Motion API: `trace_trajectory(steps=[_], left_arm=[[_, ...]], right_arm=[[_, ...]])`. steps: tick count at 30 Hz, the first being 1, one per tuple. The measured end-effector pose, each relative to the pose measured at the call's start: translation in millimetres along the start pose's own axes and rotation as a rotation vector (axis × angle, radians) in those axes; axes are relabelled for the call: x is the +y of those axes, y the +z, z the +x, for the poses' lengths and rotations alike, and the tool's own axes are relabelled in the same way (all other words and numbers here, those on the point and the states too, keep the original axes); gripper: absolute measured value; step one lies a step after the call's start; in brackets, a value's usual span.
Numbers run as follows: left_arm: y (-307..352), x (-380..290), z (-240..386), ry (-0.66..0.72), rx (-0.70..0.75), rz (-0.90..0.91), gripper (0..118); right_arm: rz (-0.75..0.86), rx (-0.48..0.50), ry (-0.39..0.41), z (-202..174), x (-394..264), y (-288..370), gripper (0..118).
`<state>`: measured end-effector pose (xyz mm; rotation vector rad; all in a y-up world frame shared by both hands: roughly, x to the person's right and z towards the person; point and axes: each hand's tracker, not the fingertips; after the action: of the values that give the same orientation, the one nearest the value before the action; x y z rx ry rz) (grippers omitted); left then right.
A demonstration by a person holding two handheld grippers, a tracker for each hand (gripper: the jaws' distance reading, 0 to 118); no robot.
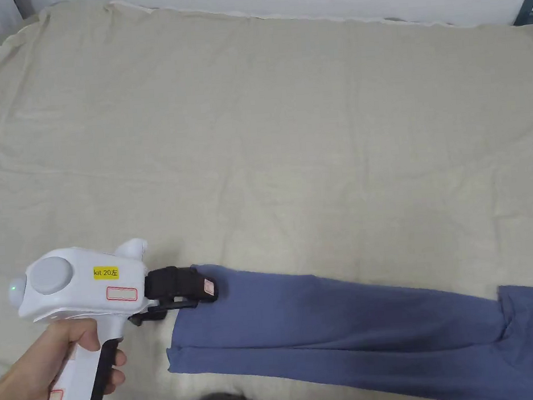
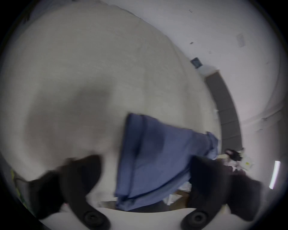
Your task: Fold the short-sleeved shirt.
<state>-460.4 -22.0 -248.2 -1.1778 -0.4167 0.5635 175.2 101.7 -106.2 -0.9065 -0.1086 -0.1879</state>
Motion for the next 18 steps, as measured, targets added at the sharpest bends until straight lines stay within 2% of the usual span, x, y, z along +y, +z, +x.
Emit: trace_trajectory(steps=[1, 3, 6, 10, 13, 16, 17, 18], left_arm=[[-3, 2, 7, 0.034, -0.106, -0.009, 118], [-7, 13, 2, 0.008, -0.031, -0.032, 118], [-10, 19, -5, 0.017, -0.115, -0.037, 118], [-23, 19, -18, 0.107, -0.385, -0.14, 118], [-39, 11, -19, 0.094, -0.376, -0.147, 118], [-48, 4, -21, 0.124, -0.446, -0.147, 117], [-50, 3, -20, 0.118, -0.441, -0.146, 108], [-51, 1, -19, 0.104, -0.429, -0.14, 70]], right_arm=[[-0.004, 0.001, -0.002, -2, 0, 0, 0], [-0.015, 0.002, 0.0, 0, -1, -4, 0], [-0.024, -0.004, -0.007, 0, -3, -5, 0], [-0.033, -0.004, -0.038, 5, -4, -10, 0], [-0.035, 0.0, -0.041, 4, -5, -13, 0], [-0.04, 0.006, -0.032, 2, -3, -14, 0], [-0.039, 0.006, -0.03, 0, -3, -14, 0], [-0.035, 0.011, -0.027, -1, -2, -13, 0]])
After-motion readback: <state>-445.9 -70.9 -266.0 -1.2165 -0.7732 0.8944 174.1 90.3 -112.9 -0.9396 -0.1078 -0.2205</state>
